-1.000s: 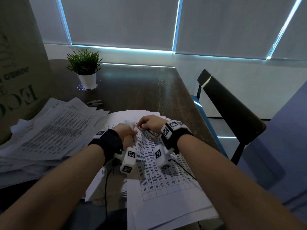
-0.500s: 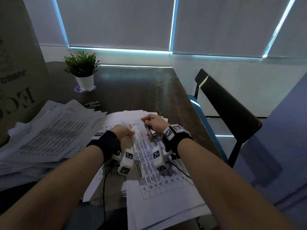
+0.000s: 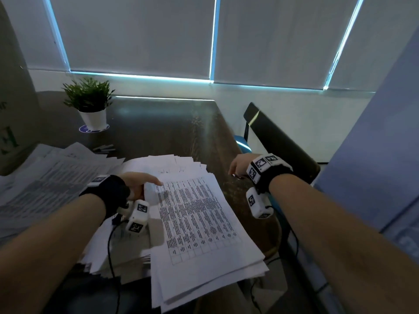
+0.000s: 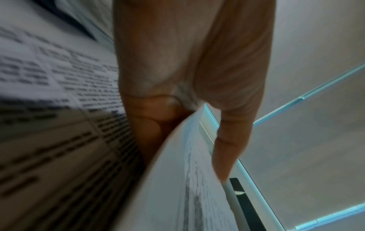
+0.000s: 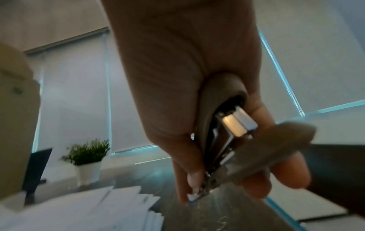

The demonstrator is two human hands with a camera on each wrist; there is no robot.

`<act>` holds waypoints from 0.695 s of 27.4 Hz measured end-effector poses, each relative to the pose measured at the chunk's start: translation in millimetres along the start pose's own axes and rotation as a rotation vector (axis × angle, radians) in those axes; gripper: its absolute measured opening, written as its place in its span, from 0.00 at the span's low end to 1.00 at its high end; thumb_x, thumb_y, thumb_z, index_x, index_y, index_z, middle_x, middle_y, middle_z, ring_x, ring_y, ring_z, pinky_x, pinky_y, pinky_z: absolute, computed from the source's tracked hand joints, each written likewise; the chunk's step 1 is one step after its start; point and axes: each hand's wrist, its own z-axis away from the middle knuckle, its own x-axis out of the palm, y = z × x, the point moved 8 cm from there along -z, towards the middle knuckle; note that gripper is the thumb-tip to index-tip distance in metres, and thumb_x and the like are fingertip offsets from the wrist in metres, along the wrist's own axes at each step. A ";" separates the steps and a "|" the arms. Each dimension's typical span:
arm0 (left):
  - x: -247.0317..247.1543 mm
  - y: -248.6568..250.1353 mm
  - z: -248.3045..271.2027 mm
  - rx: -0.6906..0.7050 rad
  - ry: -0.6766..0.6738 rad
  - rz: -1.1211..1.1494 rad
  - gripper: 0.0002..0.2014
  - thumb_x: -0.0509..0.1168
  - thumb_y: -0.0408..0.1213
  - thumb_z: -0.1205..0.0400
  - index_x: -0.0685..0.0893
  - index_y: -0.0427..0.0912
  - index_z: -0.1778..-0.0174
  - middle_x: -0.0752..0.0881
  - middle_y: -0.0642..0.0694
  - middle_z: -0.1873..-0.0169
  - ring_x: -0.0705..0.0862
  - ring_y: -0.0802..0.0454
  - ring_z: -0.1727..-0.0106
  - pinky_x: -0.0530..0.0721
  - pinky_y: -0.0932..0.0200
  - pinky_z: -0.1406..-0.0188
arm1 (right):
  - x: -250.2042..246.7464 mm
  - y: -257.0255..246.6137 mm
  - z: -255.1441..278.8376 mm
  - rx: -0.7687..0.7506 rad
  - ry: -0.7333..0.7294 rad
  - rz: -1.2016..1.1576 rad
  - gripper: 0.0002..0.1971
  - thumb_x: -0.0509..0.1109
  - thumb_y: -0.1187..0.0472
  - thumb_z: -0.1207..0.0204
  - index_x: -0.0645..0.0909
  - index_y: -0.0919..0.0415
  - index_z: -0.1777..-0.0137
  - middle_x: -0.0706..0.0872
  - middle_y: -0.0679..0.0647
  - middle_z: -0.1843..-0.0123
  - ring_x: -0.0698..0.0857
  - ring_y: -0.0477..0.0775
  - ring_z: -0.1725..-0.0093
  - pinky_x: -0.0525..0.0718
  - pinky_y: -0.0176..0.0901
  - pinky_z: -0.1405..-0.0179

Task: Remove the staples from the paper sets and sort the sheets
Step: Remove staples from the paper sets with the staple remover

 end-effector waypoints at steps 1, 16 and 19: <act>-1.8 -1.4 1.3 0.001 -0.005 -0.045 0.37 0.72 0.26 0.26 0.63 0.36 0.21 0.73 0.34 0.27 0.83 0.31 0.39 0.87 0.41 0.49 | 0.9 6.5 2.2 0.010 -0.015 0.078 0.20 0.69 0.64 0.20 0.83 0.44 0.31 0.82 0.44 0.31 0.83 0.56 0.35 0.84 0.52 0.35; -74.1 88.1 10.3 0.627 0.712 0.030 0.12 0.62 0.27 0.22 0.85 0.34 0.45 0.87 0.33 0.47 0.86 0.36 0.45 0.84 0.33 0.43 | -9.3 54.1 -9.4 0.112 0.210 -1.263 0.09 0.74 0.57 0.25 0.82 0.64 0.54 0.87 0.64 0.54 0.86 0.59 0.60 0.88 0.50 0.58; -77.6 110.1 10.4 0.639 0.760 0.088 0.14 0.60 0.29 0.22 0.84 0.36 0.43 0.86 0.34 0.45 0.85 0.35 0.43 0.83 0.36 0.40 | 14.3 23.3 -12.7 -0.019 -0.132 -1.757 0.08 0.71 0.58 0.22 0.82 0.63 0.56 0.84 0.59 0.60 0.83 0.54 0.66 0.85 0.44 0.70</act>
